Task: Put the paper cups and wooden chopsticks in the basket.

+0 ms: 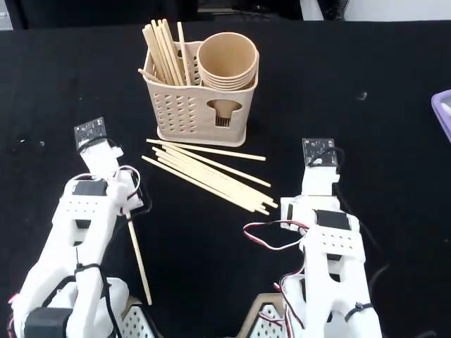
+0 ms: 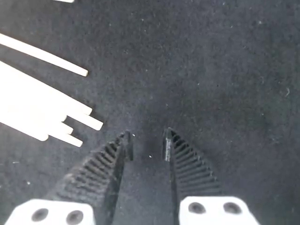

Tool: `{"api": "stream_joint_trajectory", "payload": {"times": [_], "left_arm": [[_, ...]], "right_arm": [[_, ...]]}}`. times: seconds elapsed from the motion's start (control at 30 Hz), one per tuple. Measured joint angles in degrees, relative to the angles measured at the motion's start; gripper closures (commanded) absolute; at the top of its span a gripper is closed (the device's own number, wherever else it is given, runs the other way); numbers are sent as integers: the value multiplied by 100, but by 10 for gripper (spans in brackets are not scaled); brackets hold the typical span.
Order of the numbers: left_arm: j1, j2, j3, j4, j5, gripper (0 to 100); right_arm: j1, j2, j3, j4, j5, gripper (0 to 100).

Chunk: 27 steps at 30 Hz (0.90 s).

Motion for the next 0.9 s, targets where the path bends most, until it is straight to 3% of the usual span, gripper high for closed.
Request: {"api": "stream_joint_trajectory", "payload": {"times": [0.1, 0.27, 0.5, 0.7, 0.9], "left_arm": [[0, 0, 273, -484, -9, 939], [149, 53, 642, -818, -26, 770], [62, 88, 651, -440, -18, 853], [185, 88, 651, 211, -237, 855], [369, 79, 642, 334, -246, 855]], "right_arm": [[0, 0, 0, 0, 0, 881], [0, 0, 0, 0, 0, 881], [0, 0, 0, 0, 0, 880], [0, 0, 0, 0, 0, 880], [0, 0, 0, 0, 0, 880]]}}
